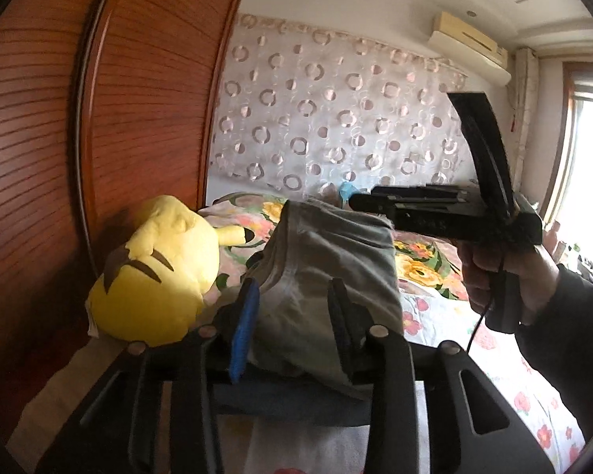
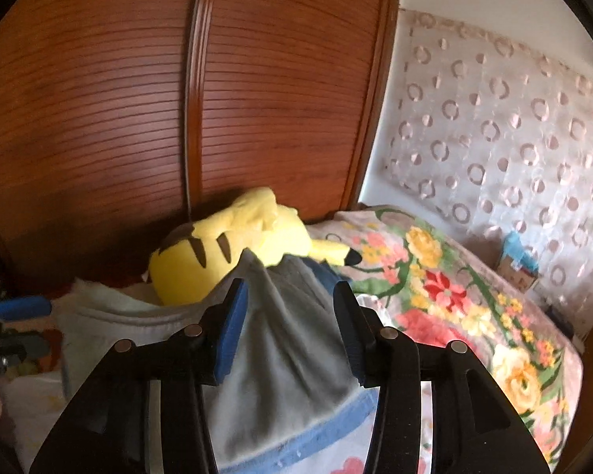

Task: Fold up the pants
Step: 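Lower the pants onto the jeans stack and open both grippers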

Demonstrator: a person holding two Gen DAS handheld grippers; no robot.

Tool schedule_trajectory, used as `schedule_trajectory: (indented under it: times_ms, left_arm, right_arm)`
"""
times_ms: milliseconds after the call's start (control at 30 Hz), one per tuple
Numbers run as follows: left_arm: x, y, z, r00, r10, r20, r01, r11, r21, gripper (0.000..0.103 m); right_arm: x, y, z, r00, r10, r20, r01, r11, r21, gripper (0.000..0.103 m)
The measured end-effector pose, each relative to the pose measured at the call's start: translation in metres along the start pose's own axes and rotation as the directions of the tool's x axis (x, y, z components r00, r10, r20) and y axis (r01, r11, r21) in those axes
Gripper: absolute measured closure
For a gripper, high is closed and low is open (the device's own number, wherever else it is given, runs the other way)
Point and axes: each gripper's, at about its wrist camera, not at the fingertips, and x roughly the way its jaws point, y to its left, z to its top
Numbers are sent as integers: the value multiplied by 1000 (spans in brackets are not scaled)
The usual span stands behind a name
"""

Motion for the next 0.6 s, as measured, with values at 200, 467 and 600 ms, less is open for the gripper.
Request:
schedule_trajectory:
  times_ms: [200, 467, 600]
  left_arm:
    - [26, -12, -7, 994, -27, -104, 32, 998, 50, 66]
    - [43, -11, -23, 985, 7, -172, 1, 999, 48, 66]
    - [41, -13, -23, 985, 19, -174, -9, 998, 58, 66]
  right_arm:
    - [9, -14, -26, 997, 45, -60, -40, 996, 82, 58]
    - [23, -40, -43, 995, 34, -89, -17, 982, 187, 58]
    - [11, -41, -47, 997, 18, -75, -2, 979, 205, 58]
